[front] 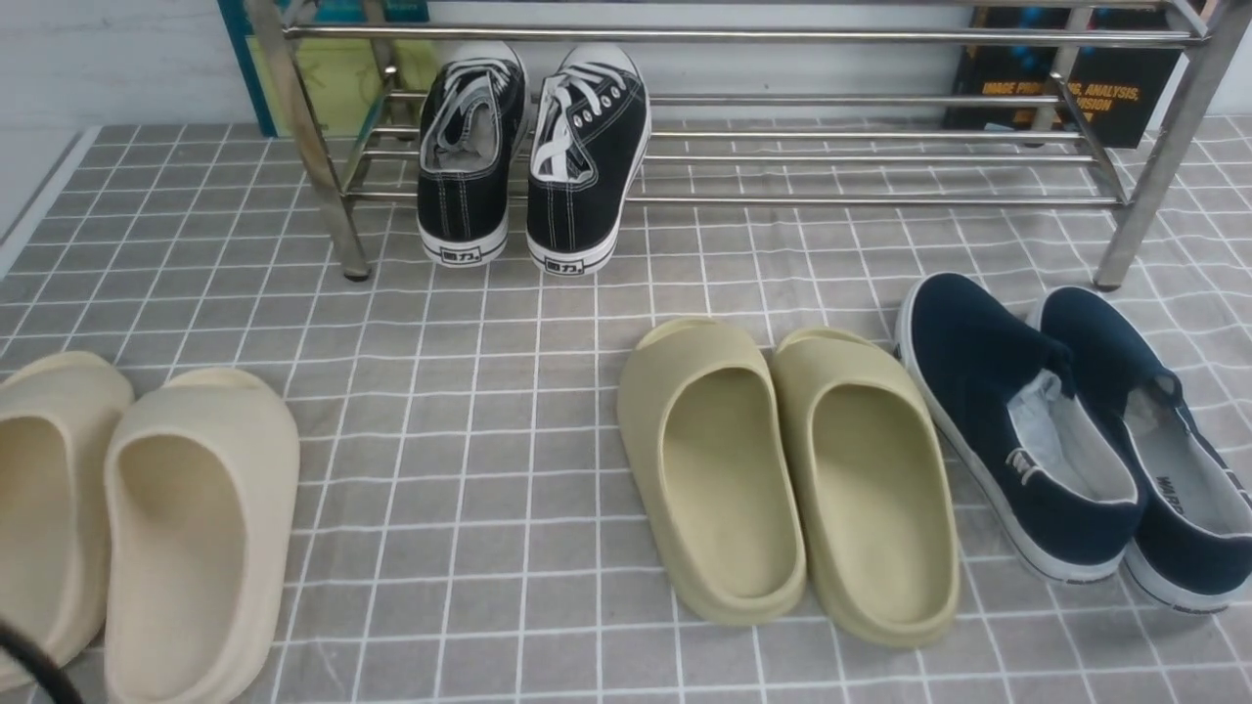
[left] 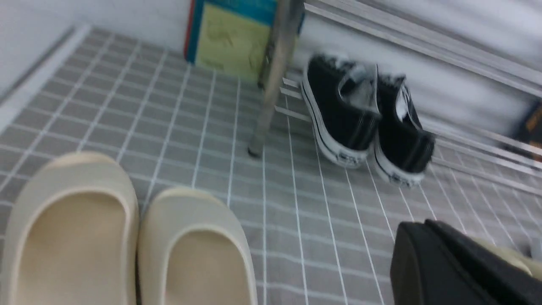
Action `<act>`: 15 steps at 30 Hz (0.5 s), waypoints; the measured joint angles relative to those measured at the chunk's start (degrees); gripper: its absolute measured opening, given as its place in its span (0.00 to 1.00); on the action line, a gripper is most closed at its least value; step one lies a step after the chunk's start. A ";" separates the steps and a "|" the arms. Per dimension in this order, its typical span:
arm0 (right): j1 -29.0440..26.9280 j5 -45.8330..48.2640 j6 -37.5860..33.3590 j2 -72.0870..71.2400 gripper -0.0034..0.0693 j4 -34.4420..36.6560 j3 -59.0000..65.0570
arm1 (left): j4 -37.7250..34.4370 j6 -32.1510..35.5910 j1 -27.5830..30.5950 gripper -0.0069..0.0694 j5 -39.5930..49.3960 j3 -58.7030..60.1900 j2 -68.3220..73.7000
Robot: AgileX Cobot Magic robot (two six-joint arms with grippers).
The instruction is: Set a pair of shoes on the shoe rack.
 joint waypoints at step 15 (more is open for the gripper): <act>0.00 0.00 0.00 0.00 0.38 0.05 0.00 | 0.80 2.30 6.07 0.07 2.17 18.83 -10.48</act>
